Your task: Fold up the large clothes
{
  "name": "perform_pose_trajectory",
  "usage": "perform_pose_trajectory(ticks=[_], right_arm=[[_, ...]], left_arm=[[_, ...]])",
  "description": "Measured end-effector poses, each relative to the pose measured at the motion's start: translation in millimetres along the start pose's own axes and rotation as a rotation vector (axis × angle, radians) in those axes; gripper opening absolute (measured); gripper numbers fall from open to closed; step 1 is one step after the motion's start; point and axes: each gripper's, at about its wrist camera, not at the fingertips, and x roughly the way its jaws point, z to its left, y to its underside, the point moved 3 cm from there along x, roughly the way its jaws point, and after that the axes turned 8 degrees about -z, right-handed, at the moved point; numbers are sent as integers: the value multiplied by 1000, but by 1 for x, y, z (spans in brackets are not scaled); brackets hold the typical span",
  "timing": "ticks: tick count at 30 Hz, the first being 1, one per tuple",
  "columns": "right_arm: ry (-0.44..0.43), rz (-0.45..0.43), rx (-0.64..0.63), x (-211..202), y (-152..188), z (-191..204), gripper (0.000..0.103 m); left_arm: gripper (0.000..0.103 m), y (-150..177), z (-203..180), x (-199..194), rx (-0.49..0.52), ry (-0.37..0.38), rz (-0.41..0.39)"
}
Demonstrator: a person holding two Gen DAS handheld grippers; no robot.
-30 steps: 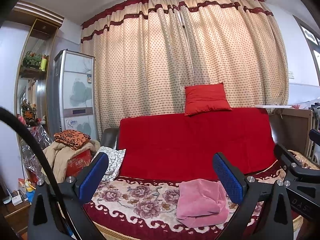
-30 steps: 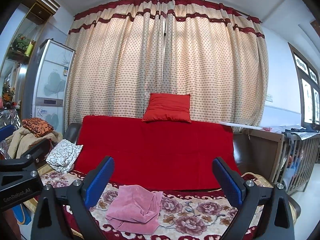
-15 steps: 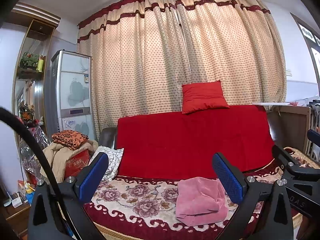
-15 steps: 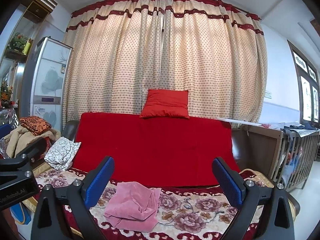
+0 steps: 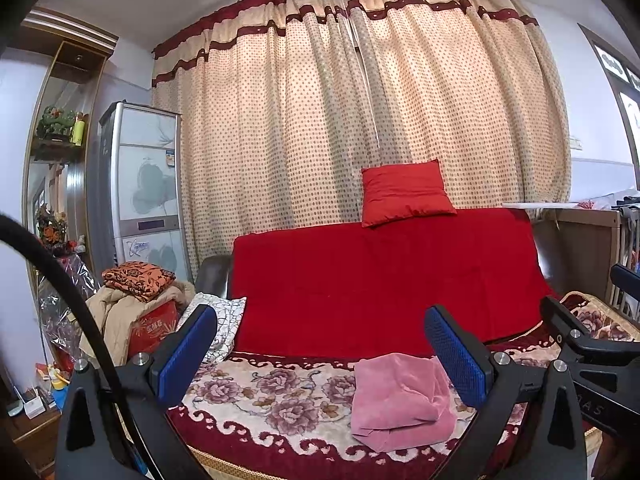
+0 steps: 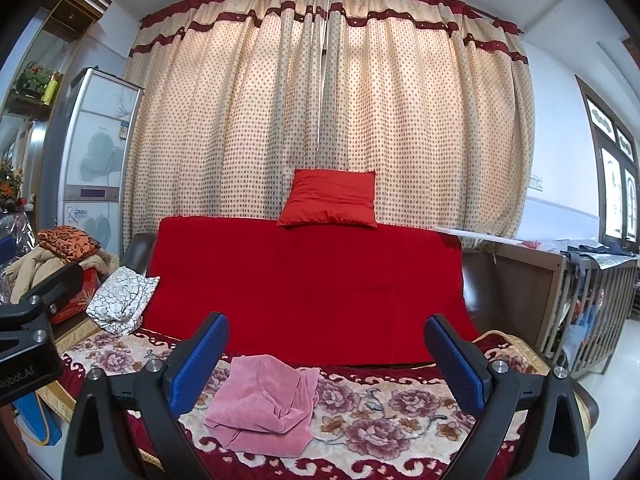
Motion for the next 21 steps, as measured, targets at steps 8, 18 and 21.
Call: perform_pose_trajectory(ticks=[8,18,21], right_arm=[[-3,17,-3,5,5,5,100],[-5,25,-2,7,8,8,100],[-4,38,-4,11,12,8,100]], left_arm=[[103,2,1,6,-11,19,21],[103,5,-2,7,-10,25,10],[103,9,-4,13,-13,39,23]])
